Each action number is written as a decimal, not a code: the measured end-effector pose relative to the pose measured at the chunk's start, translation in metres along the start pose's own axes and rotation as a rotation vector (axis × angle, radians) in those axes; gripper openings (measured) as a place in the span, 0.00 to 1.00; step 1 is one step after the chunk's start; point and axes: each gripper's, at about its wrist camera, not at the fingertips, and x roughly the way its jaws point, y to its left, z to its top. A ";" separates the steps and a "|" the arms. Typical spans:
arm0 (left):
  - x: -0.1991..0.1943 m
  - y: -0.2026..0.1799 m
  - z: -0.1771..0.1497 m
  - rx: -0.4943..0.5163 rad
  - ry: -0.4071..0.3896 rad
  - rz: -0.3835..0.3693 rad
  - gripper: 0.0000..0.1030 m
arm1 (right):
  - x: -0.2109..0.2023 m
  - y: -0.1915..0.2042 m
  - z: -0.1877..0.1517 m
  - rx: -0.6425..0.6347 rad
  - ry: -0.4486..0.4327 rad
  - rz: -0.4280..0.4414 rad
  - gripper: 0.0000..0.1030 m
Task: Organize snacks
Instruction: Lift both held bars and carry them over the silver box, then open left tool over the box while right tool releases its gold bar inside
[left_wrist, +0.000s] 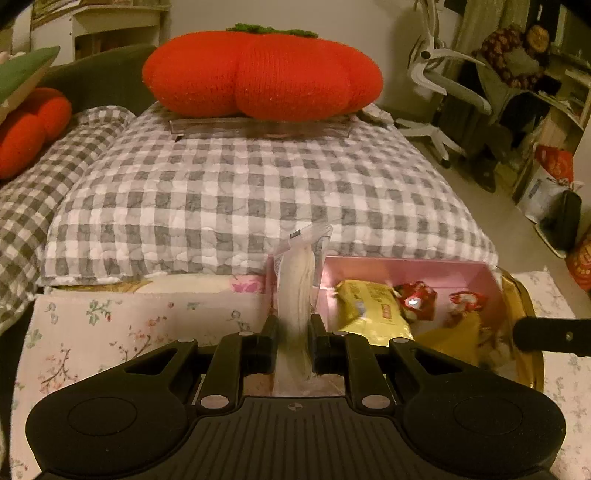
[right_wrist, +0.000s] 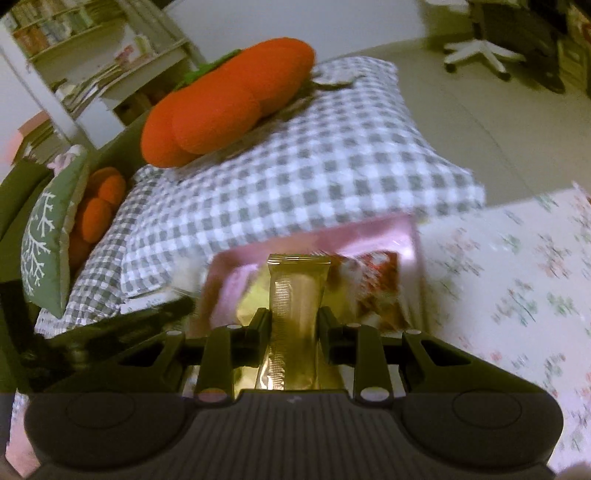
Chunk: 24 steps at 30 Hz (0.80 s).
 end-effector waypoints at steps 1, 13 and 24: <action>0.003 0.001 -0.001 -0.005 -0.002 -0.007 0.14 | 0.006 0.003 0.002 -0.015 0.002 0.005 0.25; -0.003 0.006 0.004 0.005 -0.054 -0.055 0.19 | 0.060 0.028 0.017 -0.058 0.019 0.045 0.25; -0.019 0.029 0.007 -0.094 -0.014 -0.052 0.19 | 0.073 0.042 0.019 0.029 -0.002 0.078 0.28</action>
